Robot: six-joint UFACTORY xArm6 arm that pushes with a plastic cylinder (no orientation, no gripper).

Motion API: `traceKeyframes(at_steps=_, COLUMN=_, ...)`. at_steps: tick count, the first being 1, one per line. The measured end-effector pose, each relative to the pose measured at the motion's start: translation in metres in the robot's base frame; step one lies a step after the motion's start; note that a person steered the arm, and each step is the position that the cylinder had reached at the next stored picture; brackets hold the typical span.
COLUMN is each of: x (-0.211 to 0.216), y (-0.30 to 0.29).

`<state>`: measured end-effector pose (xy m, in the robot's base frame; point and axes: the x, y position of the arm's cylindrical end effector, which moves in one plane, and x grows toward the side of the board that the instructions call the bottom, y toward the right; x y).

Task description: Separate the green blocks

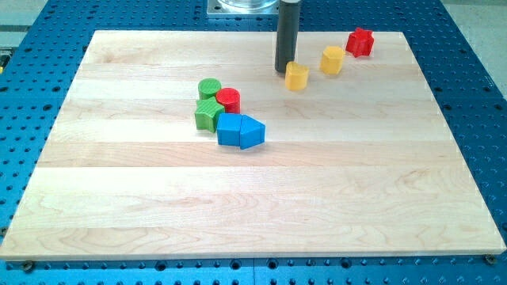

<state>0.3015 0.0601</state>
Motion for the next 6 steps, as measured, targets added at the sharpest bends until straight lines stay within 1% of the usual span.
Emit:
traceKeyframes(at_steps=1, x=-0.014, y=-0.033)
traceKeyframes(at_steps=2, x=0.0, y=-0.13)
traceKeyframes(at_steps=3, x=0.053, y=-0.178)
traceKeyframes(at_steps=5, x=0.06, y=-0.103)
traceKeyframes(at_steps=6, x=0.082, y=-0.139)
